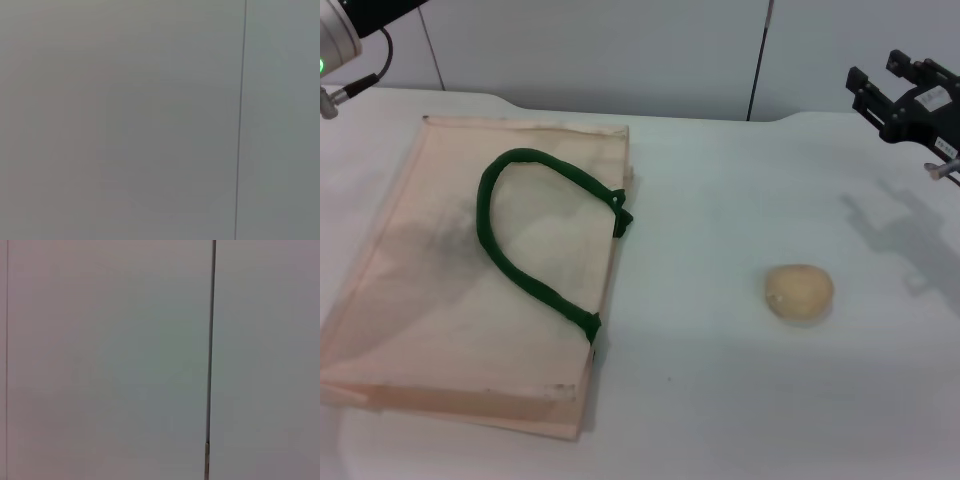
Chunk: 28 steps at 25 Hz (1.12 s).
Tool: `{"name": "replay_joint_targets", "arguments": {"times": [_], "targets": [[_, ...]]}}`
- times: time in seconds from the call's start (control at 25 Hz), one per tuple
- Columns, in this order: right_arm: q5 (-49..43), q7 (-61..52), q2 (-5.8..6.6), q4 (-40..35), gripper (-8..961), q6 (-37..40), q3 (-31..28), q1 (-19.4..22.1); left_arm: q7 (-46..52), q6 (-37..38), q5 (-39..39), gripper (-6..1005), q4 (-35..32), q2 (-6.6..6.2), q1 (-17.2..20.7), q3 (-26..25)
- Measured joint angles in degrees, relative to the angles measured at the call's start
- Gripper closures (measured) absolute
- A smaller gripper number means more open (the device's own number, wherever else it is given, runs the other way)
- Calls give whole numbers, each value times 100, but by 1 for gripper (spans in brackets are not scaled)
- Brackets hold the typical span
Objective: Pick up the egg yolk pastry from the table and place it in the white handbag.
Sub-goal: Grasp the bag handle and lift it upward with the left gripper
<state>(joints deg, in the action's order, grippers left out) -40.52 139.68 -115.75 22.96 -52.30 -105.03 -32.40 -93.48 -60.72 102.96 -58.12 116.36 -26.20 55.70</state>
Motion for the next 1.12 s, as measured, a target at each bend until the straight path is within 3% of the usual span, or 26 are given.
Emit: {"name": "replay_joint_targets", "arguments": {"times": [0.72, 1.12], "targets": [[-180, -215, 0, -2, 377, 27, 0, -31, 366, -601, -268, 487, -99, -14, -98, -332], [-390, -381, 17, -1, 377, 80, -41, -29, 1554, -696, -1234, 502, -1153, -29, -50, -333]]}}
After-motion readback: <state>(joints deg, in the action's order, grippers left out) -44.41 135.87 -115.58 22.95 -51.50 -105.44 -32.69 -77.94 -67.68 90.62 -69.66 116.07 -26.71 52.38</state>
